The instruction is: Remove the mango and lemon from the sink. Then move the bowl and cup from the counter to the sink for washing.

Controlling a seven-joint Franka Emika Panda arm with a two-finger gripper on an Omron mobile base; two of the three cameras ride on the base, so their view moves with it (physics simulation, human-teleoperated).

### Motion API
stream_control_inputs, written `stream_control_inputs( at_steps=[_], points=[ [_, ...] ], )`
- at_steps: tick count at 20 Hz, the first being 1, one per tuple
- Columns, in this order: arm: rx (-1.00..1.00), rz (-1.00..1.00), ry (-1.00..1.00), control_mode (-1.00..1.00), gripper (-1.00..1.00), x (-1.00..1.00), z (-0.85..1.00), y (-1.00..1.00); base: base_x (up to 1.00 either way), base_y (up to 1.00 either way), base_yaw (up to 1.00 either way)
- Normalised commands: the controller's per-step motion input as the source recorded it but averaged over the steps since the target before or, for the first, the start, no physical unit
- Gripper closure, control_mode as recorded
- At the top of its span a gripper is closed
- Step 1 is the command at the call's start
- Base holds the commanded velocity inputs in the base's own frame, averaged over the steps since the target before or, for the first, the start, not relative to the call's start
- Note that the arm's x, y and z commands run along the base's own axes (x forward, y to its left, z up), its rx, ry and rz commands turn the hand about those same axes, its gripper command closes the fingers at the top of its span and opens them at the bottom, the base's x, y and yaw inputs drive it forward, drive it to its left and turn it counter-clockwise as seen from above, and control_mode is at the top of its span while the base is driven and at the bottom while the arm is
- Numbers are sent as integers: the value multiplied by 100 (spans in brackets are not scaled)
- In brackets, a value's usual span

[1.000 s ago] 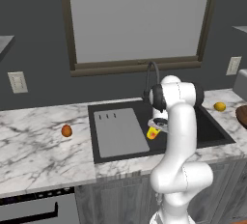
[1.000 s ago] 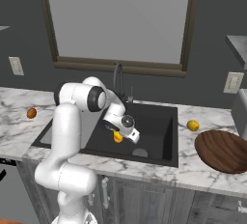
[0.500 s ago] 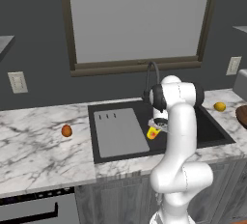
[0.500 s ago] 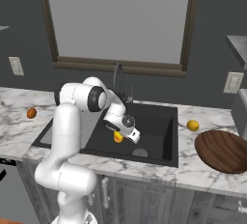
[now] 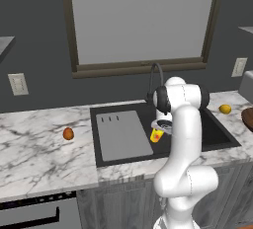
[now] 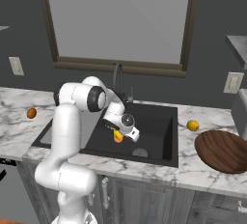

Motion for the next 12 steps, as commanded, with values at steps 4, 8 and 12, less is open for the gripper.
stream_control_inputs(
  at_steps=[4,8,12],
  points=[
    [0,0,0,-100,-100,0,0,9,0,0,0],
    [0,0,-1,-100,-100,0,7,9,0,0,0],
    [0,0,-5,-100,-100,-5,14,6,0,0,0]
  ],
)
